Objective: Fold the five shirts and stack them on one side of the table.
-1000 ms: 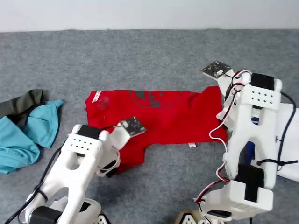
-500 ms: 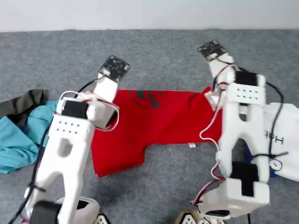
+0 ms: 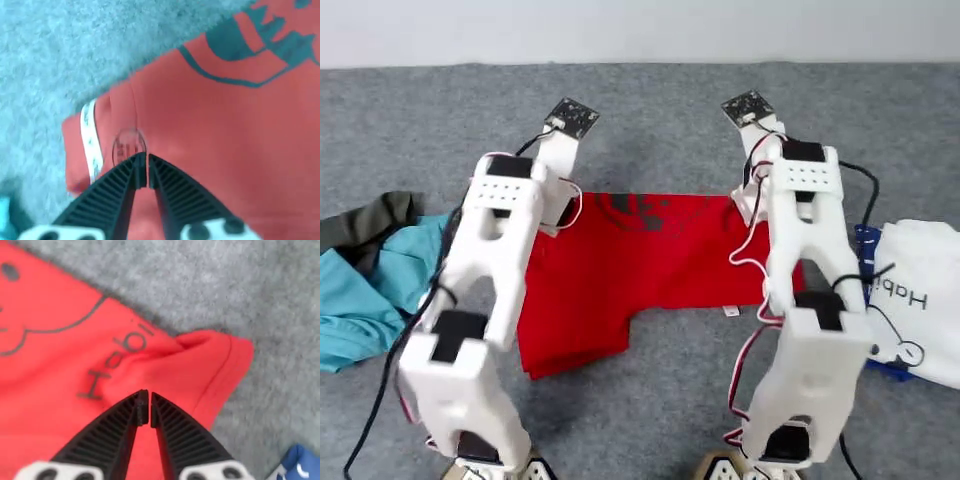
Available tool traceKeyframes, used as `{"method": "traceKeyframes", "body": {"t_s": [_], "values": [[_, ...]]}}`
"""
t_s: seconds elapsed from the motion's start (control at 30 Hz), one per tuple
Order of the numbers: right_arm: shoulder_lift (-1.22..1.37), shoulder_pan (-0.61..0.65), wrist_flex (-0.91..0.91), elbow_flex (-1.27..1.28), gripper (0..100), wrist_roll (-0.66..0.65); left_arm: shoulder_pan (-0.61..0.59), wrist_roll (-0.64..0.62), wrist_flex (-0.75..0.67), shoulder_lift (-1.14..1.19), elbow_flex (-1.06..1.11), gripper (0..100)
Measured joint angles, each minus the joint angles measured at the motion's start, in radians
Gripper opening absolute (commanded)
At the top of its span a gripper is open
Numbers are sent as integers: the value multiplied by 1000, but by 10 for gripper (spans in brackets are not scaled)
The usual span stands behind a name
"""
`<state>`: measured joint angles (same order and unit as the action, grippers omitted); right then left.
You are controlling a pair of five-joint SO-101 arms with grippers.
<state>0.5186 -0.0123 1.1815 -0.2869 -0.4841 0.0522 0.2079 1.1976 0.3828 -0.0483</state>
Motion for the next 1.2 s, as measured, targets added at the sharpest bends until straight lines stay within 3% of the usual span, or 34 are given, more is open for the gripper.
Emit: {"method": "traceKeyframes", "body": {"t_s": [0.27, 0.47, 0.67, 0.93, 1.07, 1.2], "values": [[192, -38, 0, -160, 10, 0, -26, 0, 6, 298, -232, 16], [282, -91, 15, -247, 10, 2, -95, 0, 127, 373, -396, 16], [304, -97, 83, -328, 10, 0, -150, 0, 204, 377, -440, 16], [305, -94, 295, -620, 10, 0, -92, 0, 247, 293, -457, 16], [305, -31, 440, -789, 11, 0, -120, 0, 270, 207, -457, 16], [315, 64, 562, -902, 10, 0, -224, 0, 338, 132, -457, 16]]}}
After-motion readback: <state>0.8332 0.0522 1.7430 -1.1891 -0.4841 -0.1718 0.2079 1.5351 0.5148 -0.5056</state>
